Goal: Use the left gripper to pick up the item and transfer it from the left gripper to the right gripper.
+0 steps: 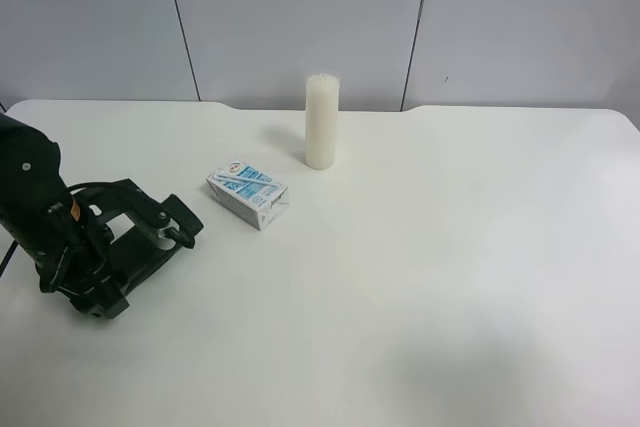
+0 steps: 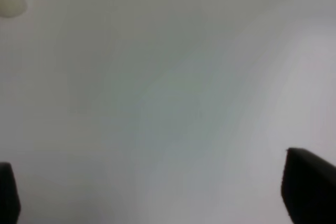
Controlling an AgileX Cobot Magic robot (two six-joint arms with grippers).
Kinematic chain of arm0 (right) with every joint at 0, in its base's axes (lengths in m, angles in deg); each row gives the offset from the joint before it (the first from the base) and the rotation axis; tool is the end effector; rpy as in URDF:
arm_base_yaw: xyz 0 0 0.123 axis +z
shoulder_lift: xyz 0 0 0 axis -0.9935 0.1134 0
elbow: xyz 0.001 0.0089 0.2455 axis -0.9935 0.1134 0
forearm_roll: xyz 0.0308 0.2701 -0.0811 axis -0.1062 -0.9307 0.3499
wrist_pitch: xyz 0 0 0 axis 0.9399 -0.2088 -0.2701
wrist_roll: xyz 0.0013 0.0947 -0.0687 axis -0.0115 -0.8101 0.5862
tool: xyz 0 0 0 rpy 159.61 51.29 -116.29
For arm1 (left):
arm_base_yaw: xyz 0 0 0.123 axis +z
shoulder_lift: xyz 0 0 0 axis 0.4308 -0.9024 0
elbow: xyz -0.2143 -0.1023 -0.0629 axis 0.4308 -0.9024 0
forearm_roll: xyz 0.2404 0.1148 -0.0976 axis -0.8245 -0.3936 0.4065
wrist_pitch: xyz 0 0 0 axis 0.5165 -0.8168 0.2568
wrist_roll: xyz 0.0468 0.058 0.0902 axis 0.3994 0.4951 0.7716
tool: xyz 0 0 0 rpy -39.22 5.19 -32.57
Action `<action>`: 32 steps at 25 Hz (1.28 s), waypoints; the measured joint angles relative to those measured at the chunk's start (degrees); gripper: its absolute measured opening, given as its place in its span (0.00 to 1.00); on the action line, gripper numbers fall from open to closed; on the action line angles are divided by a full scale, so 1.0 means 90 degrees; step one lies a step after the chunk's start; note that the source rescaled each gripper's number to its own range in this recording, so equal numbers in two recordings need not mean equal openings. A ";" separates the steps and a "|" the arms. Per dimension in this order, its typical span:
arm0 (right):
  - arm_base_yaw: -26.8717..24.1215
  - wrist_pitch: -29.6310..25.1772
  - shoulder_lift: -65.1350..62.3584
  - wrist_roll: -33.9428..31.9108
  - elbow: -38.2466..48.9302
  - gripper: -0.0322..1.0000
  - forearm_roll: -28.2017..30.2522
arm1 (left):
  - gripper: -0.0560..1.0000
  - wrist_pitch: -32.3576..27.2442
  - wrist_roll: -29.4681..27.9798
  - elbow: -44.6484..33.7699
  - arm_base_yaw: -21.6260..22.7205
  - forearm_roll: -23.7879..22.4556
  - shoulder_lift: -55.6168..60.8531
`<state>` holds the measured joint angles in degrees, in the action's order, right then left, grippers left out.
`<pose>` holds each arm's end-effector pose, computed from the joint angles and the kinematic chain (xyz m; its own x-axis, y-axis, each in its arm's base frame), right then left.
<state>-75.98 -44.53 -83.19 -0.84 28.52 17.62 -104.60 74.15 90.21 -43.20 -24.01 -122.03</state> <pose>0.0847 0.0097 0.2835 -0.4349 -0.1181 -0.8927 -0.1454 0.9876 -0.0598 0.2527 -0.0731 0.0185 -0.7537 0.6497 -0.0992 0.6411 0.7600 0.1069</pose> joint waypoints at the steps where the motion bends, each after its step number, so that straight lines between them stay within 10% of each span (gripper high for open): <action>1: 0.0000 0.0000 0.0000 0.0000 0.0000 1.00 0.0000 | 0.19 -0.0107 0.0000 0.0045 0.0000 -0.0011 0.0092; 22: 0.0000 0.0000 0.0000 0.0000 0.0000 1.00 0.0000 | 0.14 -0.2979 0.0243 0.1564 0.0000 0.1508 0.2885; 32: 0.0000 0.0000 0.0000 0.0000 0.0000 1.00 0.0000 | 0.13 -0.2945 0.0305 0.1951 -0.1468 0.1623 0.2879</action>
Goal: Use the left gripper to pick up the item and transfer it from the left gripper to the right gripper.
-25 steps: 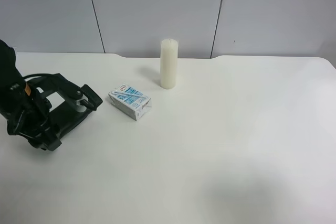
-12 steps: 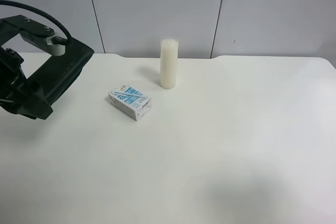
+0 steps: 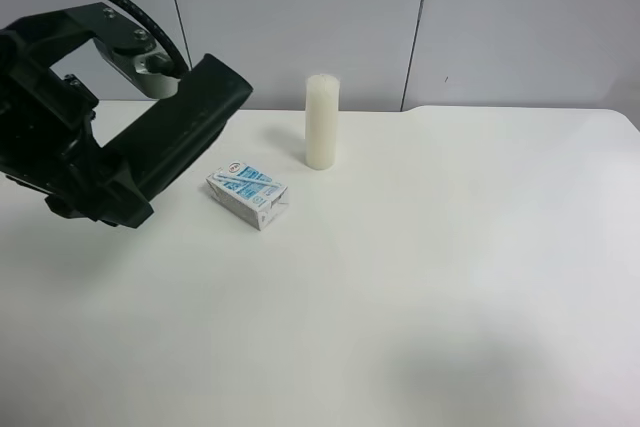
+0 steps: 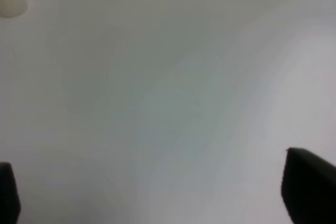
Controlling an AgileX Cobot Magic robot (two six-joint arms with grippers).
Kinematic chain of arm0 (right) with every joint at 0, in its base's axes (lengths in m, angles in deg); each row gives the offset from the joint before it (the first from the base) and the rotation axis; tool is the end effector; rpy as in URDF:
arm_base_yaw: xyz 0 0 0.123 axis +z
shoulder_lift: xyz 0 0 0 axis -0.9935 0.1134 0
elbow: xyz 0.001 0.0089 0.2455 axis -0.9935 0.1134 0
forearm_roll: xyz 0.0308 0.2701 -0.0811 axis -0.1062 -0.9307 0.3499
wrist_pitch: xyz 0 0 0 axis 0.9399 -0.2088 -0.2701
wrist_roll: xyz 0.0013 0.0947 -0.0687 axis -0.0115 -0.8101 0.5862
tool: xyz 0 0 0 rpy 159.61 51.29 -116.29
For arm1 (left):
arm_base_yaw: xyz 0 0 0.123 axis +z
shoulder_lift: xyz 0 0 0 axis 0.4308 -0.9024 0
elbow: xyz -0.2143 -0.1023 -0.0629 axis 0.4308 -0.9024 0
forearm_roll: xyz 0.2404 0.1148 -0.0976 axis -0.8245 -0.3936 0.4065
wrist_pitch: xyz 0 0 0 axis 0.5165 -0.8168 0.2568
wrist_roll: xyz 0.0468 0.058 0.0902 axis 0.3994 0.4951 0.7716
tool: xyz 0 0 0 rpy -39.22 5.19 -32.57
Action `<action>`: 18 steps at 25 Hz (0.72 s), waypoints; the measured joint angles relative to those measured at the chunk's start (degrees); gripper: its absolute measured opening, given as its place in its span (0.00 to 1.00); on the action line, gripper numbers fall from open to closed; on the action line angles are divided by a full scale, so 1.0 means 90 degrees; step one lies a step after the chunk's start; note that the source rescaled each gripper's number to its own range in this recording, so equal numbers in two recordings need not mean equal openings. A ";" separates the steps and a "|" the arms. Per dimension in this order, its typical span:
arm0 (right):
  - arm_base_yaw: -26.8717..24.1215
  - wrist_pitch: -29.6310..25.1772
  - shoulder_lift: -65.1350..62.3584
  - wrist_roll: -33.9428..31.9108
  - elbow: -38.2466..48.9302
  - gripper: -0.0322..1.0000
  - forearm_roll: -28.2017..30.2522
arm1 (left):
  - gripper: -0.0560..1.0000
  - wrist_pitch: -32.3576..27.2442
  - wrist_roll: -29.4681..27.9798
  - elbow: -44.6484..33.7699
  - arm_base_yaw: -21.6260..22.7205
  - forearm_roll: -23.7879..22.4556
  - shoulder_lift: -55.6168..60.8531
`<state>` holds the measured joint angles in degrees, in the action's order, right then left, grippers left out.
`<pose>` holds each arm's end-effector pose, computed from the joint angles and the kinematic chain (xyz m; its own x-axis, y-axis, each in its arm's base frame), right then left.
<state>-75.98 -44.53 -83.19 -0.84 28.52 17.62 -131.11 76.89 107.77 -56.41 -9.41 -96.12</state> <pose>0.0847 0.0097 0.2835 -0.4349 -0.1181 -0.8927 -0.1454 0.9876 -0.0598 0.2446 -0.1594 0.2181 -0.6160 0.6633 -0.4249 0.7259 0.6875 0.0210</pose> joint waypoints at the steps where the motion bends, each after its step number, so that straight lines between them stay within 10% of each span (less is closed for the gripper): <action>1: 0.0000 0.0000 0.0000 0.0000 0.0000 1.00 0.0000 | 0.13 0.0060 0.0000 0.0000 -0.0196 0.0000 -0.0013; 18: 0.0000 0.0000 0.0000 0.0000 0.0000 1.00 -0.0063 | 0.11 0.0767 0.0005 0.0000 -0.2639 -0.0007 -0.0042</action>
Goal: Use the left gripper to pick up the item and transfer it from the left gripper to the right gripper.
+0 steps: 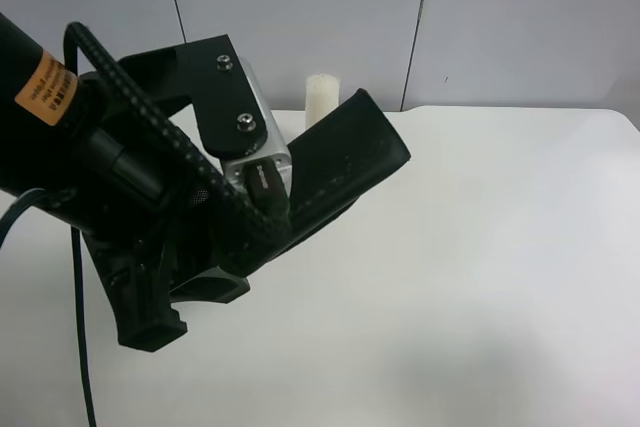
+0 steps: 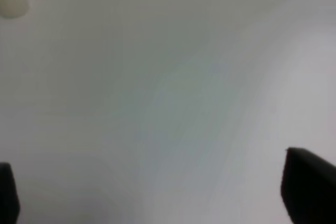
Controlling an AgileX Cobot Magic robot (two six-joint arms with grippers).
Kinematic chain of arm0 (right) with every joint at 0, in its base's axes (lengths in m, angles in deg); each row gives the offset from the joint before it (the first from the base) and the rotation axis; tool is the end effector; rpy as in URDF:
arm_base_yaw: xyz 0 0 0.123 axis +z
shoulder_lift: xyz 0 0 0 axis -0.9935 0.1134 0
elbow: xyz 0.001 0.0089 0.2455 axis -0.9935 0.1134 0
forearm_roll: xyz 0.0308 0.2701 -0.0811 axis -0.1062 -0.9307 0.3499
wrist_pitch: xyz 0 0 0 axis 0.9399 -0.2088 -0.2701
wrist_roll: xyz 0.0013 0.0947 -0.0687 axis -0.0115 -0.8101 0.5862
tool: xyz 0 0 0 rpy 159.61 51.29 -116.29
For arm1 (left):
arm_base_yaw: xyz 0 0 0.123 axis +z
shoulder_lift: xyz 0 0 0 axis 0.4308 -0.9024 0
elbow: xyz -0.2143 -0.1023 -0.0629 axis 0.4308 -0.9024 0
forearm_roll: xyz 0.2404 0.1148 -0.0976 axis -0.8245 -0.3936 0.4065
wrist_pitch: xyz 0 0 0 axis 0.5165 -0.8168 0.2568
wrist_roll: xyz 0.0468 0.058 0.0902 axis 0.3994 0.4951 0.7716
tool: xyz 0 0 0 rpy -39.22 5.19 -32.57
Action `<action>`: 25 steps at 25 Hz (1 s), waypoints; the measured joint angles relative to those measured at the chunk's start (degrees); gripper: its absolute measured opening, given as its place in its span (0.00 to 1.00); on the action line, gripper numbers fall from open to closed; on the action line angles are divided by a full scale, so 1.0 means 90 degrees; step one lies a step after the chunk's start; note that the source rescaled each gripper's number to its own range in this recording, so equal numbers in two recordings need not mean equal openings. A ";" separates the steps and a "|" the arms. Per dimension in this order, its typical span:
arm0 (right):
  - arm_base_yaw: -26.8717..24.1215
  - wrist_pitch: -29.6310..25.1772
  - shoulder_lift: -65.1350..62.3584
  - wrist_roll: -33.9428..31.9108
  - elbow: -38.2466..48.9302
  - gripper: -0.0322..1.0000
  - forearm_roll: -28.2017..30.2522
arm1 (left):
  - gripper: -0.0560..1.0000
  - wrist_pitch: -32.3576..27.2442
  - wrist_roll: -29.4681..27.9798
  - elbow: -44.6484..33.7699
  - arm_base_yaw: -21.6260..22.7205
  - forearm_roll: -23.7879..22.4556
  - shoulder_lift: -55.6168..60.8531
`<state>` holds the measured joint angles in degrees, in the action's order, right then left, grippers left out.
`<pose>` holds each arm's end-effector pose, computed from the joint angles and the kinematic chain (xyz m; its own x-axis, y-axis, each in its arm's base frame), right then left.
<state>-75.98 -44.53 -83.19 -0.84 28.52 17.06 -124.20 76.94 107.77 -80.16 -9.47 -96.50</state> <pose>0.0846 0.0107 0.2835 -0.4352 -0.1133 -0.8932 -0.1509 0.9872 -0.0517 0.1683 -0.2545 0.2226 -0.2749 0.8091 -0.5194 0.9341 0.3527 0.0550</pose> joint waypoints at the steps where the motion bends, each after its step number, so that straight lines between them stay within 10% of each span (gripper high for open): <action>1: 0.0000 0.0000 0.0000 0.0000 0.0000 1.00 -0.0112 | 0.11 0.0013 0.0000 0.0000 -0.0029 -0.0029 0.0000; 14: 0.0000 -0.0108 0.2492 0.0035 -0.1518 1.00 -0.2244 | 0.09 -0.0075 0.0021 0.0000 -0.0056 -0.0876 0.0000; 25: 0.0000 -0.0077 0.5703 0.2874 -0.1792 1.00 -0.6611 | 0.08 0.0041 0.0263 0.0000 -0.0056 -0.1155 0.0000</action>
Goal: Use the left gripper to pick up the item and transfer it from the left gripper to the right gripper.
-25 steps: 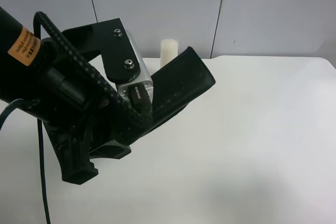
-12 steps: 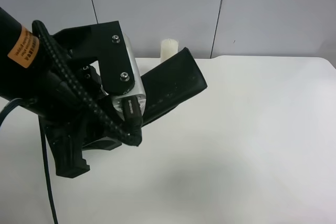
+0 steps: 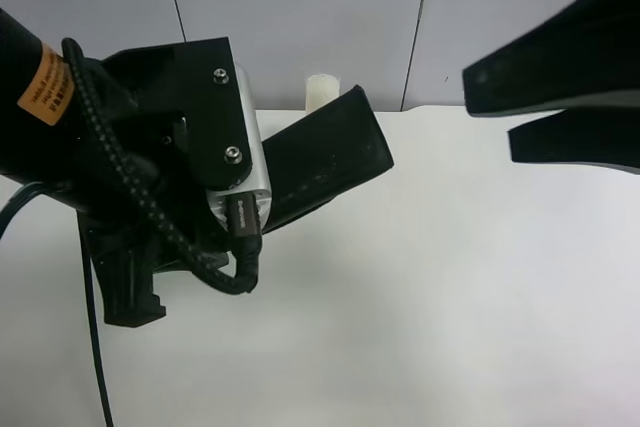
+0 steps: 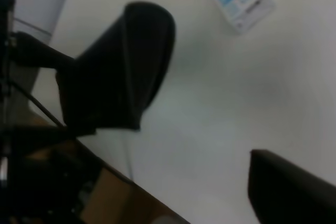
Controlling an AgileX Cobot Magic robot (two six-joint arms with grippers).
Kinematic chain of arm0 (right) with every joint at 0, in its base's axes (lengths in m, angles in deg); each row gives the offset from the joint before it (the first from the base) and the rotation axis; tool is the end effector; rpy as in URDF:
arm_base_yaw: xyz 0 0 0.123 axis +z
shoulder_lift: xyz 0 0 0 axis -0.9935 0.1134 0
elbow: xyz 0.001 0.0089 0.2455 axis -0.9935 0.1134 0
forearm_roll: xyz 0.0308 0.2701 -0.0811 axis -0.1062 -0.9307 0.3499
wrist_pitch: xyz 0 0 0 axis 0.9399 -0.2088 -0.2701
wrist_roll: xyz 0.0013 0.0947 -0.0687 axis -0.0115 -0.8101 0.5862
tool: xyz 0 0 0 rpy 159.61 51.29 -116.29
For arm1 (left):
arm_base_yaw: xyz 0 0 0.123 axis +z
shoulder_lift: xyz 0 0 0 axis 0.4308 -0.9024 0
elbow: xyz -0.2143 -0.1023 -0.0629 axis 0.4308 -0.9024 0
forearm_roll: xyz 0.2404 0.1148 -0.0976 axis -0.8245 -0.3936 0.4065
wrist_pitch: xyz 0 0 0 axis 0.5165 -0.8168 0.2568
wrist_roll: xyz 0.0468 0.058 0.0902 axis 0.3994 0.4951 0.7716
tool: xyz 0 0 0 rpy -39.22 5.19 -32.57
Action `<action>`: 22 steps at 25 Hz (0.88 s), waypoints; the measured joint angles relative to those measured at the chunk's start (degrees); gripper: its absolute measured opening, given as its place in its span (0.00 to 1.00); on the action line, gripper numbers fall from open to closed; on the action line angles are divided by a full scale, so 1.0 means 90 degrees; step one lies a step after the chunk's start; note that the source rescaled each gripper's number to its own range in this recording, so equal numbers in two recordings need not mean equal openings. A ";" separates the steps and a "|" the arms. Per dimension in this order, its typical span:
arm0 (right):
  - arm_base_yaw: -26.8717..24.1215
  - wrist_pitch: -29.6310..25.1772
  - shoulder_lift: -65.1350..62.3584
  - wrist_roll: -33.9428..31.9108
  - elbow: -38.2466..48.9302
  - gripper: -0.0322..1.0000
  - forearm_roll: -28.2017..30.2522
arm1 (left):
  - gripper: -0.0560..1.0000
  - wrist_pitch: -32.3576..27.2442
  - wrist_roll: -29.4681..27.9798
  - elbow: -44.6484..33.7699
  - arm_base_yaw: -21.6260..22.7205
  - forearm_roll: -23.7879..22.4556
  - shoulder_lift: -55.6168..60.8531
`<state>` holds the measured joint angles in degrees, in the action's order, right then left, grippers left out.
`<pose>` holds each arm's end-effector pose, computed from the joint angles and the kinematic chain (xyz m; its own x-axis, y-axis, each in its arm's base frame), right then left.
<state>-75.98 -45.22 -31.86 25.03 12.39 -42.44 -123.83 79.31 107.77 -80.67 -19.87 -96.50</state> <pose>0.2029 0.1159 0.2968 -0.7877 0.0095 -0.6159 -0.4941 0.5875 0.6409 0.1789 -0.2477 0.2225 -0.1216 0.8791 -0.4610 0.9348 0.2575 0.2444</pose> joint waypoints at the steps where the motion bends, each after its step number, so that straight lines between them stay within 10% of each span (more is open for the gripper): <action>1: 0.0000 0.0000 0.0177 0.0164 0.0000 1.00 -0.0174 | 0.08 0.0040 0.0049 0.0000 0.0000 -0.0005 0.0000; 22: 0.0794 0.0147 0.2411 0.1900 -0.0002 1.00 -0.1924 | 0.07 0.0775 0.0742 0.0000 0.0000 -0.0013 0.0000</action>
<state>-68.83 -43.90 -10.16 42.14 12.37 -59.76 -116.86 85.99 107.77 -80.67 -19.99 -96.50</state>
